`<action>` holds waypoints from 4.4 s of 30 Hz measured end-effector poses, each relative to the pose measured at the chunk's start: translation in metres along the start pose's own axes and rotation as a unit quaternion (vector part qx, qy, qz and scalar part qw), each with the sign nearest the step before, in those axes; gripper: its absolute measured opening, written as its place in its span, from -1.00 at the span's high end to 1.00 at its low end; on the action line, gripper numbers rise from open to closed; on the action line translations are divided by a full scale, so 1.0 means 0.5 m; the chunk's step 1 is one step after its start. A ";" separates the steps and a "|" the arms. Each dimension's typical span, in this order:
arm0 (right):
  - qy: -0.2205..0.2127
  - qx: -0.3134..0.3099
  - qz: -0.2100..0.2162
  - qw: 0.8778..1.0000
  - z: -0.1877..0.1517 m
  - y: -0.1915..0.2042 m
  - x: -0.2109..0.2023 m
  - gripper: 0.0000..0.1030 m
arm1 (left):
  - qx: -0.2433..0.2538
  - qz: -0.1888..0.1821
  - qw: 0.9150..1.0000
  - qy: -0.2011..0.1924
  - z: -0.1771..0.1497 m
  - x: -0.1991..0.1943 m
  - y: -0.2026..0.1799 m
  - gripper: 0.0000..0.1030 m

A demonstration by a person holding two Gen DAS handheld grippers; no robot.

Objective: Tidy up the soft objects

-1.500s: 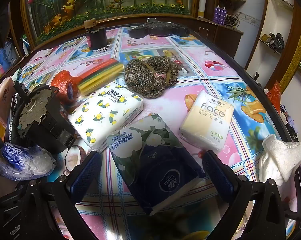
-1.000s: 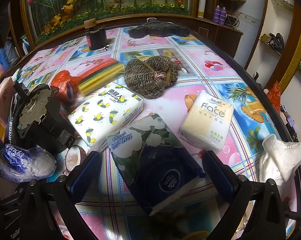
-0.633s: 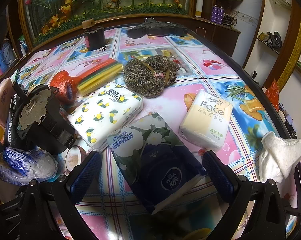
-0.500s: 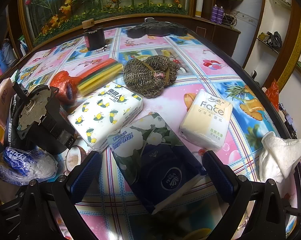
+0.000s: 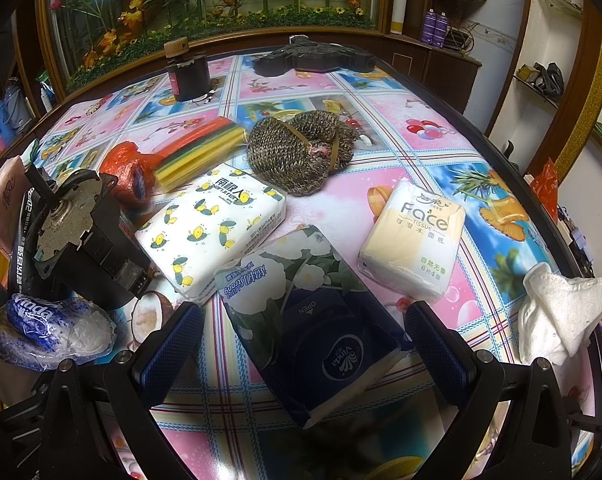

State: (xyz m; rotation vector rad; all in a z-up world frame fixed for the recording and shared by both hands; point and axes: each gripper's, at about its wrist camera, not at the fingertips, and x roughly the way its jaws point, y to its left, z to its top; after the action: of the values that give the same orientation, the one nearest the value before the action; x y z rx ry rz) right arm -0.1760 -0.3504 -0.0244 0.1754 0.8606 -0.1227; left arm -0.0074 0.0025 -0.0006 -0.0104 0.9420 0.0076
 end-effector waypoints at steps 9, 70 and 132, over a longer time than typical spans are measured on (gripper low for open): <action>0.000 0.000 0.000 1.000 0.000 0.000 0.000 -0.98 | -0.002 0.002 1.000 0.000 -0.002 -0.002 -0.001 -1.00; 0.000 0.000 0.000 1.000 -0.001 0.000 0.000 -0.98 | -0.004 0.003 1.000 0.000 -0.005 -0.005 0.001 -1.00; 0.041 -0.050 0.003 0.998 -0.008 0.005 -0.059 -0.97 | 0.001 -0.127 0.992 -0.005 -0.037 -0.127 0.066 -0.91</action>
State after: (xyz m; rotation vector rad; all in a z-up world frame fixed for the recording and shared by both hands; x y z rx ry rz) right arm -0.1978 -0.3460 -0.0041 0.0886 0.9466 -0.0673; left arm -0.0600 0.0350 0.0398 -0.1282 0.9248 -0.2284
